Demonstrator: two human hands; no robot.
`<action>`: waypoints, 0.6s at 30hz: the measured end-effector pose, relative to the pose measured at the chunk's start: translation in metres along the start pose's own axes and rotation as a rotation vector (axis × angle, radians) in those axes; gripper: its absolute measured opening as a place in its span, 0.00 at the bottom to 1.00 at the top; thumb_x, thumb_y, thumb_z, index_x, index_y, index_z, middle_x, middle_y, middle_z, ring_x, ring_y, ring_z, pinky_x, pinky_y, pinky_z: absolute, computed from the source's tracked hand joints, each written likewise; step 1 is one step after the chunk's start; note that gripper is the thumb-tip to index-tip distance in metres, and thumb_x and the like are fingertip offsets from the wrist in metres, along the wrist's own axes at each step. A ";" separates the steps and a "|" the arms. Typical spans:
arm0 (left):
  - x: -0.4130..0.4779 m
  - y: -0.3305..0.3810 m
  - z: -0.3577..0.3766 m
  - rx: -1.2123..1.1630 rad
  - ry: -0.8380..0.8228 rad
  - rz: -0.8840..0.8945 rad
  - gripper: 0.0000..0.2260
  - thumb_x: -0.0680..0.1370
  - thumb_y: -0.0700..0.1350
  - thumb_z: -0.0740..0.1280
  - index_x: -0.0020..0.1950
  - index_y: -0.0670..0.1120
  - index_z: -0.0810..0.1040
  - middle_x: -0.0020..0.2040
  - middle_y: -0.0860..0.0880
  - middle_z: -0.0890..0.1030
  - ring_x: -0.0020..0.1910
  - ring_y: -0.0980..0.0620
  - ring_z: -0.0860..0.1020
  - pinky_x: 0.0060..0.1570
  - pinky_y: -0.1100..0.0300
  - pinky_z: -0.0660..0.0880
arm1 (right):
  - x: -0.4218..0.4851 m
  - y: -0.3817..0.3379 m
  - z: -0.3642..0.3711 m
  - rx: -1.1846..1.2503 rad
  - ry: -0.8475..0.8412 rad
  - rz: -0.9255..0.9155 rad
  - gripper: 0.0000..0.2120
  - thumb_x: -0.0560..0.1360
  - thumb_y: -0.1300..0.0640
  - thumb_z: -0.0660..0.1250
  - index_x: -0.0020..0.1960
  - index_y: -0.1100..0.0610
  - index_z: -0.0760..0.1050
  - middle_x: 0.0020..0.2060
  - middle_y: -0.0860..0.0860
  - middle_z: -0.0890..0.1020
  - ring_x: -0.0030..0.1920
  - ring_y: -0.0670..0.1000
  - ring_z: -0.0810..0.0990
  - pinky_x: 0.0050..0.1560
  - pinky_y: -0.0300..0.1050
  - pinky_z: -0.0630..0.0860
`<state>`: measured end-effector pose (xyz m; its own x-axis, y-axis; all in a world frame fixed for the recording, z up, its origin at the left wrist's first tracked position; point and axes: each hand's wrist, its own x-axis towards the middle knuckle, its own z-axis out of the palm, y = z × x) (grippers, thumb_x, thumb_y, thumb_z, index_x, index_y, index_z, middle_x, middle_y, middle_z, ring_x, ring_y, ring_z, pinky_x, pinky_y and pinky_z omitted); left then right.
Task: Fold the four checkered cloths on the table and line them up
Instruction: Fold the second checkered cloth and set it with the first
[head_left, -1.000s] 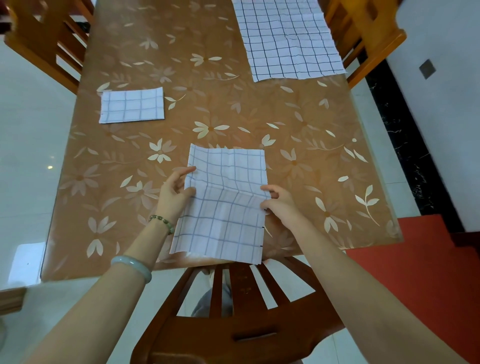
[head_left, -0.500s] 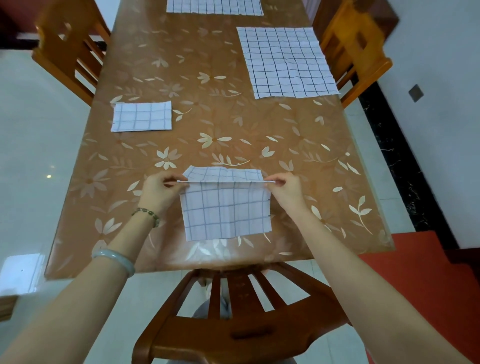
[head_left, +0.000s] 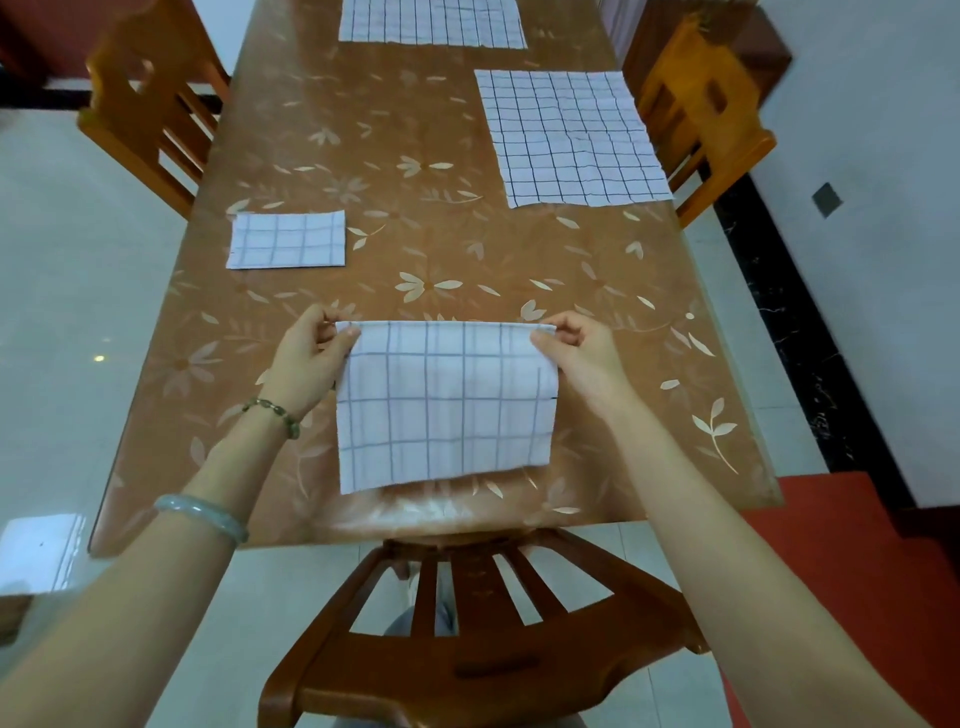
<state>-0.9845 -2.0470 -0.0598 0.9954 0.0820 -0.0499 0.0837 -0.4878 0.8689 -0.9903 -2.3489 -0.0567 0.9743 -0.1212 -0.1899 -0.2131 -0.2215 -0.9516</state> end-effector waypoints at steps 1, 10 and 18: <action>0.002 -0.006 0.005 0.020 -0.005 -0.020 0.04 0.79 0.44 0.64 0.45 0.50 0.72 0.40 0.42 0.72 0.38 0.47 0.72 0.38 0.51 0.72 | 0.002 0.006 0.002 -0.015 0.002 0.023 0.03 0.71 0.58 0.71 0.40 0.52 0.77 0.37 0.54 0.76 0.40 0.51 0.73 0.45 0.44 0.69; 0.007 -0.071 0.051 -0.083 -0.207 -0.451 0.26 0.75 0.47 0.71 0.68 0.43 0.65 0.54 0.43 0.75 0.51 0.44 0.78 0.46 0.48 0.79 | 0.013 0.083 0.022 -0.123 0.111 0.300 0.02 0.74 0.64 0.68 0.44 0.60 0.75 0.32 0.48 0.72 0.33 0.44 0.69 0.33 0.31 0.67; 0.000 -0.091 0.073 0.150 -0.312 -0.452 0.31 0.71 0.40 0.73 0.71 0.40 0.63 0.55 0.46 0.74 0.52 0.48 0.74 0.51 0.55 0.71 | 0.012 0.114 0.030 -0.199 0.144 0.395 0.04 0.74 0.65 0.66 0.48 0.64 0.76 0.35 0.51 0.73 0.37 0.48 0.72 0.39 0.40 0.70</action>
<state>-0.9888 -2.0660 -0.1753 0.8239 0.0617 -0.5633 0.4876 -0.5836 0.6493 -1.0013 -2.3470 -0.1749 0.7985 -0.3636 -0.4797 -0.5895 -0.3110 -0.7455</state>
